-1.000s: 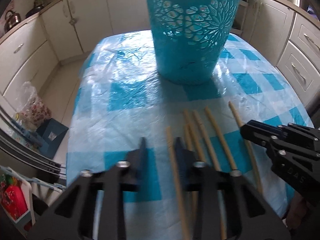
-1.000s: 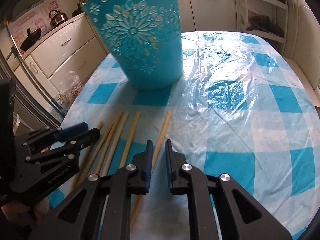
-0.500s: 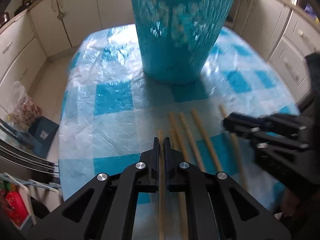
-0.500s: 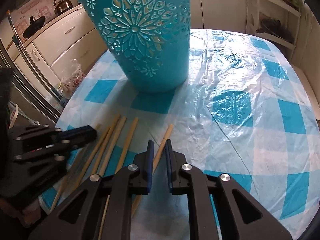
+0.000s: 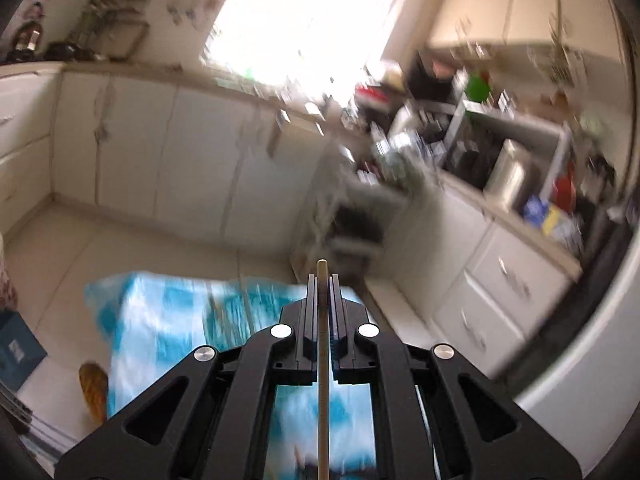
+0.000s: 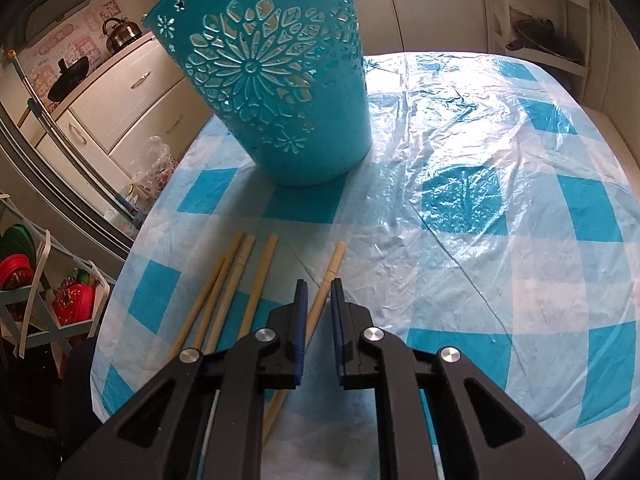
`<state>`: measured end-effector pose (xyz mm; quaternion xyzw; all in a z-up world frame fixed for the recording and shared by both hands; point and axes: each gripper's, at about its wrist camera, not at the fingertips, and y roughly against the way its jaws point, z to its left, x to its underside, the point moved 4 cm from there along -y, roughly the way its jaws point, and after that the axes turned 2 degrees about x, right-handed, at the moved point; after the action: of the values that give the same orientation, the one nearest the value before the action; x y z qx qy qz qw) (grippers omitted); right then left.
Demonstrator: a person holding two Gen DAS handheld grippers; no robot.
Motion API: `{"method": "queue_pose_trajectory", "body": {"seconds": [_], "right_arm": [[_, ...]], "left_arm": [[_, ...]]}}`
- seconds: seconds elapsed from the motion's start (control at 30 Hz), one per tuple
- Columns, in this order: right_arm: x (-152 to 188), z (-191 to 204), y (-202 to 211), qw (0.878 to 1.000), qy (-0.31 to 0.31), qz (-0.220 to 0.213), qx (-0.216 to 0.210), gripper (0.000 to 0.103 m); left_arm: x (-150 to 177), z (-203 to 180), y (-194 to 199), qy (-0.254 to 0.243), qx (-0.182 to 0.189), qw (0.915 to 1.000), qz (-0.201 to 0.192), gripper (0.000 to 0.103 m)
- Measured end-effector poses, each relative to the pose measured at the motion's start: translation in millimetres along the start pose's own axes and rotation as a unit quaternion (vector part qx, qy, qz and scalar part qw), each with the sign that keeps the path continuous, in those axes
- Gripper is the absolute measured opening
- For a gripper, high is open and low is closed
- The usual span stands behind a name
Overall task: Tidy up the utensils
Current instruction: 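Lift the chopstick over the teal basket and open the left gripper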
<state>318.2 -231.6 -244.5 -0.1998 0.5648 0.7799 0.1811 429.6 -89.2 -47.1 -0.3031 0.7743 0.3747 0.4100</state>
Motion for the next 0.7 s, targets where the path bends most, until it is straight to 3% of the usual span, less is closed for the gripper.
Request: {"method": "queue_pose_trajectory", "body": {"seconds": [0.13, 0.2, 0.33, 0.5, 0.7], "right_arm": [[1, 0, 0, 1.0, 0.005, -0.007, 0.0, 0.012], [1, 2, -1, 1.0, 0.011, -0.008, 0.001, 0.012], [-2, 3, -2, 1.0, 0.017, -0.008, -0.001, 0.012], [-3, 4, -4, 1.0, 0.023, -0.007, -0.007, 0.012], [-6, 3, -5, 1.0, 0.027, -0.002, -0.011, 0.012]], "left_arm": [[-42, 16, -16, 0.032, -0.042, 0.9957, -0.076, 0.005], [-54, 29, -25, 0.05, -0.078, 0.9889, -0.116, 0.005], [-59, 49, -49, 0.076, -0.125, 0.9779, -0.15, 0.005], [-40, 65, -76, 0.096, -0.144, 0.9742, -0.145, 0.005], [-20, 52, -92, 0.046, -0.15, 0.9813, -0.112, 0.005]]}}
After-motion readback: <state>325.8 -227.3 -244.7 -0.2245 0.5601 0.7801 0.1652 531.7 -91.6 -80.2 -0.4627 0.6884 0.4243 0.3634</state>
